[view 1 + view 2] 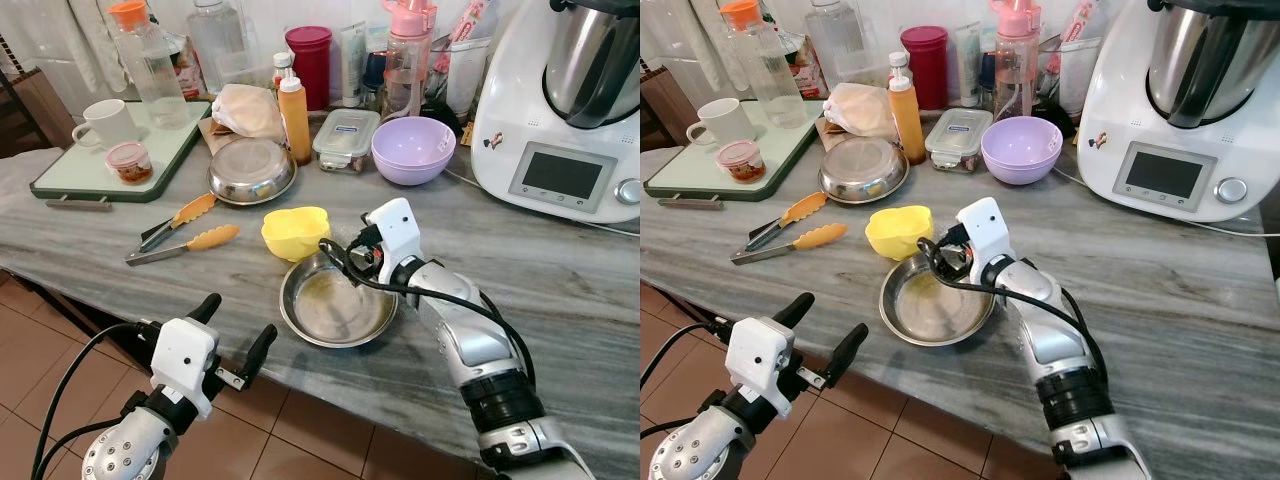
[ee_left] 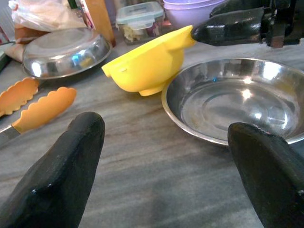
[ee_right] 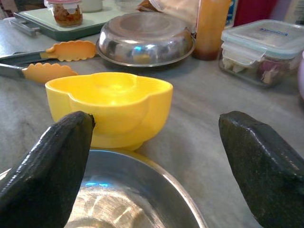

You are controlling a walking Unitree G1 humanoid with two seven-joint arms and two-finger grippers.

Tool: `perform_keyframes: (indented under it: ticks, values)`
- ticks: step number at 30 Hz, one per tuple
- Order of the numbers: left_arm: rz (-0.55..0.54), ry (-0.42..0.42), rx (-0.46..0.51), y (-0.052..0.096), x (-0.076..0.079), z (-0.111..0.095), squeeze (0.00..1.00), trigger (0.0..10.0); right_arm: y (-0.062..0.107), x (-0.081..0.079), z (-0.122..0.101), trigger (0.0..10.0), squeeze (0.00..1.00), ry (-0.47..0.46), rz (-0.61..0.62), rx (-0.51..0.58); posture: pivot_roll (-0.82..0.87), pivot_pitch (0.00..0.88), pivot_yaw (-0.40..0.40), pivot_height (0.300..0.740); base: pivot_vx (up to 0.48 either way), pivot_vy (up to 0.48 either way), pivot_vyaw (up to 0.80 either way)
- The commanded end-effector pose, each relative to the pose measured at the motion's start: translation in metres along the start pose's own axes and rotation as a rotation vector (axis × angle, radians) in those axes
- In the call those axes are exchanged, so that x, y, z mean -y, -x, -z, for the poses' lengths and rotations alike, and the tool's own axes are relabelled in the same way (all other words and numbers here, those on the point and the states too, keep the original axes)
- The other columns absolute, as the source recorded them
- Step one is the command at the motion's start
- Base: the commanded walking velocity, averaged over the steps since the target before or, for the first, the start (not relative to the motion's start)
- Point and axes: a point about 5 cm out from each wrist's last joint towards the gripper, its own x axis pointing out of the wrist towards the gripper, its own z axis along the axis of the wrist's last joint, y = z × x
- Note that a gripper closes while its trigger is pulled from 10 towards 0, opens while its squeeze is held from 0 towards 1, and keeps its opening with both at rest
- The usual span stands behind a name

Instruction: Setting the table

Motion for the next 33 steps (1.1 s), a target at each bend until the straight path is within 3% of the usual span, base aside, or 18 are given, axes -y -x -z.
perform_keyframes:
  ticks: [1, 8, 25, 33]
  values:
    - [-0.007, -0.014, -0.014, 0.001, -0.001, 0.002, 0.00, 10.0, -0.006, -0.006, -0.004, 10.0, 1.00, 0.009, -0.019, 0.011, -0.09, 0.090, 0.094, 0.740, 0.000, 0.000, 0.00]
    - [-0.013, -0.020, -0.012, 0.002, -0.002, 0.000, 0.00, 10.0, -0.017, -0.018, -0.005, 10.0, 1.00, 0.010, -0.072, 0.014, -0.08, 0.088, 0.089, 0.740, 0.000, 0.000, 0.00]
    - [-0.014, -0.020, -0.003, 0.000, 0.000, -0.006, 0.00, 10.0, -0.015, -0.026, 0.003, 10.0, 1.00, 0.000, -0.130, -0.004, -0.09, 0.085, 0.090, 0.740, 0.000, 0.000, 0.00]
    - [-0.013, -0.014, -0.006, 0.000, 0.000, -0.004, 0.00, 10.0, -0.020, -0.034, 0.005, 10.0, 1.00, -0.073, -0.166, -0.017, -0.09, 0.093, 0.094, 0.740, 0.000, 0.000, 0.00]
